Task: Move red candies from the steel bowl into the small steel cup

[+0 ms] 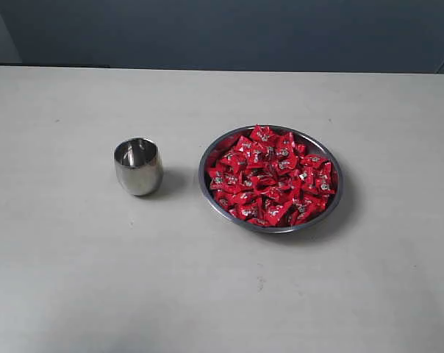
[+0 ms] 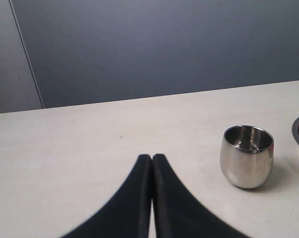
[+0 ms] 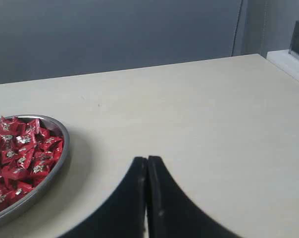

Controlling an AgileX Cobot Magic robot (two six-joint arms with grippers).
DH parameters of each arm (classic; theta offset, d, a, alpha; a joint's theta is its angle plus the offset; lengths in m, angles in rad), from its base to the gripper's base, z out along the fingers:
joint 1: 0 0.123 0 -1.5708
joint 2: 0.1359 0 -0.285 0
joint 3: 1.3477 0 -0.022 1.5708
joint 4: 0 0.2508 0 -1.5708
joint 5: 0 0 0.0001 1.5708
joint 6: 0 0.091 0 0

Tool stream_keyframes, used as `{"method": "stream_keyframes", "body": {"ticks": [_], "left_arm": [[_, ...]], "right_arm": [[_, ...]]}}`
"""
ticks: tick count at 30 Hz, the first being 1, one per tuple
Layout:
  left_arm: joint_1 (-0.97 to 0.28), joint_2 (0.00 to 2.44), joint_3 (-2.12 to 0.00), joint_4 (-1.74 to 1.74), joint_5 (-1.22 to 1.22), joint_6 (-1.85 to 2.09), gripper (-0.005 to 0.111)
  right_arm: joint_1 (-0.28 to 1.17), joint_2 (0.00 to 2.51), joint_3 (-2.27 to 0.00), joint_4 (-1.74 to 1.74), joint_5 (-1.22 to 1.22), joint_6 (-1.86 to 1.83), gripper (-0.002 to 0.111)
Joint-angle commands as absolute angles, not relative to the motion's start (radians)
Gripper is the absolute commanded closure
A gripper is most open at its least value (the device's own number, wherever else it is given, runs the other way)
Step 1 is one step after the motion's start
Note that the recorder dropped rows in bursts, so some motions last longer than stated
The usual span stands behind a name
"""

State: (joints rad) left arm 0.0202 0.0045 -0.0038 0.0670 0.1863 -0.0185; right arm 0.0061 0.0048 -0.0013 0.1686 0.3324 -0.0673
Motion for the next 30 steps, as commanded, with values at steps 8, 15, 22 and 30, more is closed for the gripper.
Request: {"method": "stream_keyframes", "body": {"ticks": [8, 15, 22, 30], "left_arm": [[0.017, 0.000, 0.000, 0.068, 0.182, -0.020, 0.106], [0.017, 0.000, 0.000, 0.068, 0.182, -0.020, 0.106], [0.017, 0.000, 0.000, 0.068, 0.182, -0.020, 0.106], [0.017, 0.000, 0.000, 0.068, 0.180, -0.020, 0.106]], "right_arm": [[0.001, 0.000, 0.000, 0.168, 0.326, -0.068, 0.109], [0.001, 0.053, 0.000, 0.169, 0.326, -0.068, 0.109], [0.001, 0.134, -0.050, 0.169, 0.343, -0.068, 0.109], [0.001, 0.250, -0.216, 0.169, 0.335, -0.068, 0.109]]}}
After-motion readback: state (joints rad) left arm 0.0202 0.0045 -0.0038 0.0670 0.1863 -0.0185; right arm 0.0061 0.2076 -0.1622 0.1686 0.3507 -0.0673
